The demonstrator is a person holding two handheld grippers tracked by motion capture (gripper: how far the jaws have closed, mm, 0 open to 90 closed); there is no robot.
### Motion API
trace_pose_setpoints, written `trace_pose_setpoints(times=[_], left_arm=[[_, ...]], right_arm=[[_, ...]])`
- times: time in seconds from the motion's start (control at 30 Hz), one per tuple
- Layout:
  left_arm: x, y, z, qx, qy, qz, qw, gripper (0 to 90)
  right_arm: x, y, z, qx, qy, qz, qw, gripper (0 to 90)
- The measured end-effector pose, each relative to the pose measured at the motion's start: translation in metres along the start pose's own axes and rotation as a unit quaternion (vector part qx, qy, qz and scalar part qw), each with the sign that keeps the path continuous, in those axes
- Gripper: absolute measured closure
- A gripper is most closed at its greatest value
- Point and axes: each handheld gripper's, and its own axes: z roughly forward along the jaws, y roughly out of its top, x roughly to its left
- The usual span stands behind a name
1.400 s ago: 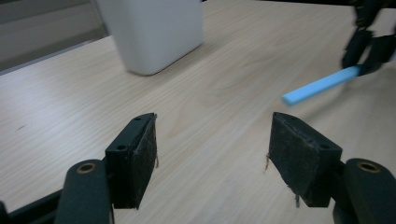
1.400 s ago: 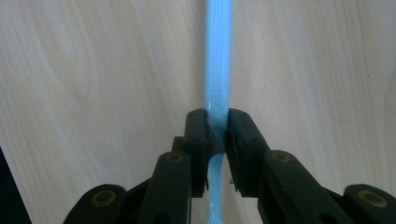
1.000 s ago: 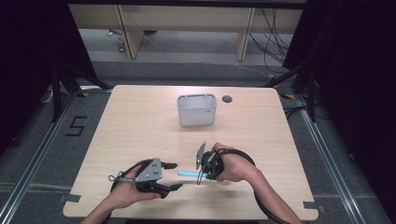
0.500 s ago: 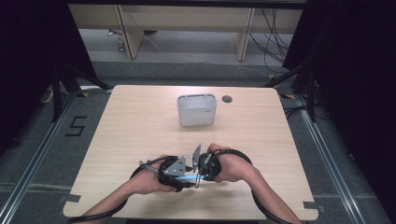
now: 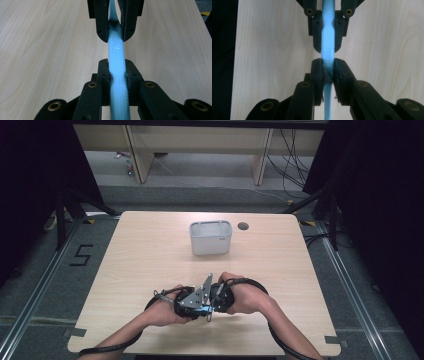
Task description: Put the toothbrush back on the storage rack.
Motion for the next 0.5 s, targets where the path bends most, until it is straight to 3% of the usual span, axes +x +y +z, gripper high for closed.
trace_pose_setpoints(times=[0.07,0.1,0.17,0.2,0.23,0.27,0.3,0.37,0.4,0.5], left_arm=[[0.000,-0.001,-0.001,-0.005,0.003,-0.008,0.9999,77.9],[0.004,-0.004,-0.007,-0.002,0.020,-0.009,0.9998,77.9],[0.005,-0.008,-0.011,-0.011,0.031,-0.031,0.9990,77.9],[0.008,-0.012,-0.016,-0.018,0.047,-0.038,0.9980,77.9],[0.009,-0.016,-0.019,-0.027,0.060,-0.049,0.9966,77.9],[0.011,-0.018,-0.022,-0.032,0.070,-0.053,0.9956,77.9],[0.011,-0.021,-0.025,-0.041,0.084,-0.066,0.9934,77.9],[0.013,-0.028,-0.031,-0.076,0.105,-0.089,0.9875,77.8],[0.013,-0.031,-0.035,-0.103,0.122,-0.104,0.9817,77.8],[0.012,-0.037,-0.042,-0.143,0.164,-0.122,0.9685,77.8]], right_arm=[[-0.001,-0.002,-0.002,-0.024,-0.012,0.013,0.9995,70.1],[-0.002,-0.004,-0.005,-0.037,-0.021,0.018,0.9989,66.3],[-0.002,-0.011,-0.012,-0.070,-0.043,0.044,0.9956,60.6],[-0.002,-0.015,-0.016,-0.090,-0.054,0.064,0.9924,57.1],[-0.001,-0.020,-0.020,-0.120,-0.065,0.093,0.9864,54.1],[-0.001,-0.024,-0.024,-0.151,-0.086,0.090,0.9807,52.1],[0.000,-0.027,-0.027,-0.173,-0.100,0.102,0.9745,50.6],[0.003,-0.038,-0.033,-0.221,-0.113,0.136,0.9591,49.4],[0.004,-0.043,-0.034,-0.241,-0.124,0.153,0.9502,48.8],[0.010,-0.057,-0.035,-0.318,-0.138,0.193,0.9181,49.3]])
